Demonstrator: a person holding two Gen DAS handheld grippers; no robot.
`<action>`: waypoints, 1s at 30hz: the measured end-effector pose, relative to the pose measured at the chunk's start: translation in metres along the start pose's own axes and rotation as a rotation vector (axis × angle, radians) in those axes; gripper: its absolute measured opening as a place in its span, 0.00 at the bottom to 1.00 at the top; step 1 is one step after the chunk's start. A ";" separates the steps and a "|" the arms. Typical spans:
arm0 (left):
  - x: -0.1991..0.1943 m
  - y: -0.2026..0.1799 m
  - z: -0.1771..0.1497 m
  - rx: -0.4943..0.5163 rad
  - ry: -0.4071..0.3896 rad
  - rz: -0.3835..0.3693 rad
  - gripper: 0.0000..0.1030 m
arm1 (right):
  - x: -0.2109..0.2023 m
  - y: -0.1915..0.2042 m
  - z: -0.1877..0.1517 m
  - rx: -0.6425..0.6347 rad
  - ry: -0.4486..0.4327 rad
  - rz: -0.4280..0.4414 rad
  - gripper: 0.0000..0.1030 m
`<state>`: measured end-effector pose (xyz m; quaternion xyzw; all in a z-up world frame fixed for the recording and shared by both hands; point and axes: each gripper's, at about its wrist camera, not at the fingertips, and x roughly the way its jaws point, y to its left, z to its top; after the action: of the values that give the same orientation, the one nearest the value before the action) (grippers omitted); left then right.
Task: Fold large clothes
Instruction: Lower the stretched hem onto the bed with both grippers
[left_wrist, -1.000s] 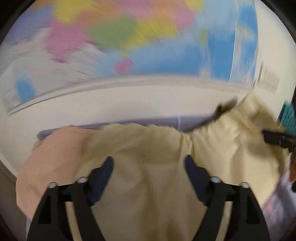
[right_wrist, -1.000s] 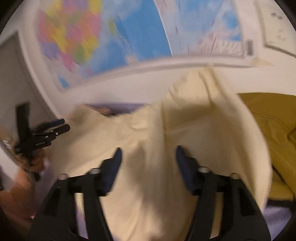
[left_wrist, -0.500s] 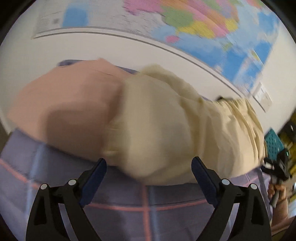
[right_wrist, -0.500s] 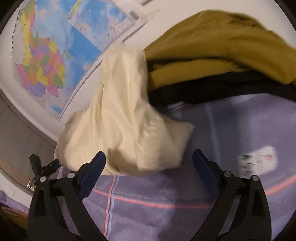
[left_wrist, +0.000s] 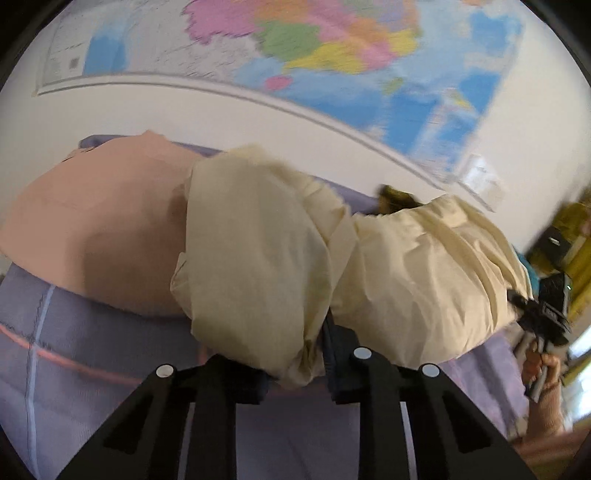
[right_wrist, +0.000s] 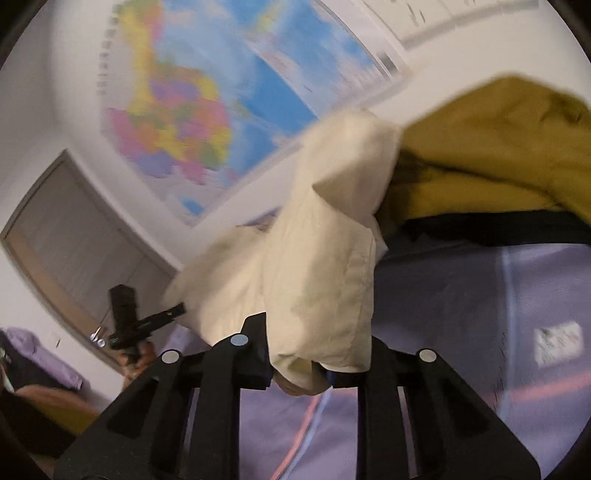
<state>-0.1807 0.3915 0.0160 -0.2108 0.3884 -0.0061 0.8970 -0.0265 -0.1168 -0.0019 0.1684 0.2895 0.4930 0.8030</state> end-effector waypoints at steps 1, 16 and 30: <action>-0.012 -0.005 -0.010 0.016 0.007 -0.053 0.21 | -0.019 0.005 -0.006 -0.005 -0.012 -0.007 0.19; -0.034 -0.018 -0.054 0.102 0.063 0.050 0.76 | -0.081 -0.033 -0.053 0.095 -0.015 -0.496 0.76; 0.084 -0.119 -0.025 0.377 0.222 0.148 0.64 | 0.071 0.016 -0.011 -0.255 0.200 -0.398 0.53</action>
<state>-0.1211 0.2588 -0.0117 -0.0086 0.4913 -0.0359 0.8702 -0.0200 -0.0466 -0.0229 -0.0440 0.3304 0.3718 0.8664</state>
